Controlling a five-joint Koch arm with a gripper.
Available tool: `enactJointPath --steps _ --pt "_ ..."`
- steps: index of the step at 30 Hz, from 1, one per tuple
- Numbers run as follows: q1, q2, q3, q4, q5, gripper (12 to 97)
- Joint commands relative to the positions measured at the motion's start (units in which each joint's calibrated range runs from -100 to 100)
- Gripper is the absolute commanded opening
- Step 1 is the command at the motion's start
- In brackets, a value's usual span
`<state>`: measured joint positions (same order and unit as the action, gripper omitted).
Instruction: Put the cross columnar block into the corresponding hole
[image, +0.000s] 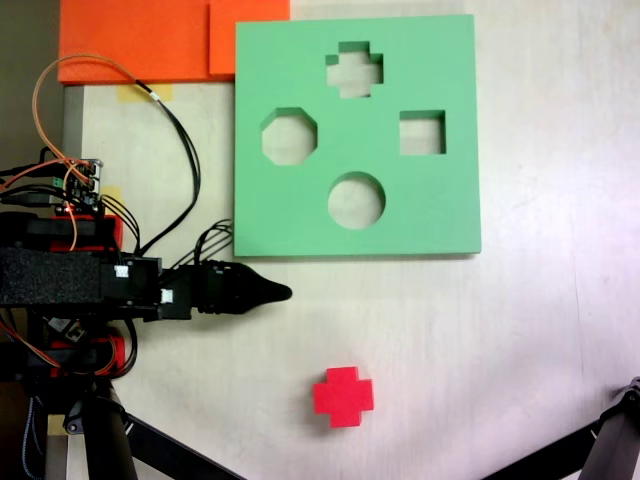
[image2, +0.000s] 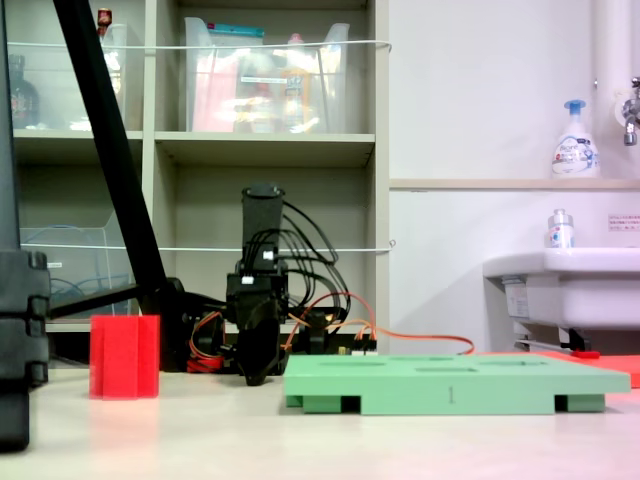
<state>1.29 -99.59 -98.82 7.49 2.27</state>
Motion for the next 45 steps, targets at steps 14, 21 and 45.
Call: enactJointPath --steps 14,21,45 --pt "0.24 -0.41 -1.18 -5.42 -0.24 50.5" --pt "0.2 -0.41 -1.18 -5.42 -0.24 49.5" --pt "-10.7 -0.41 0.02 -13.7 29.45 46.8"
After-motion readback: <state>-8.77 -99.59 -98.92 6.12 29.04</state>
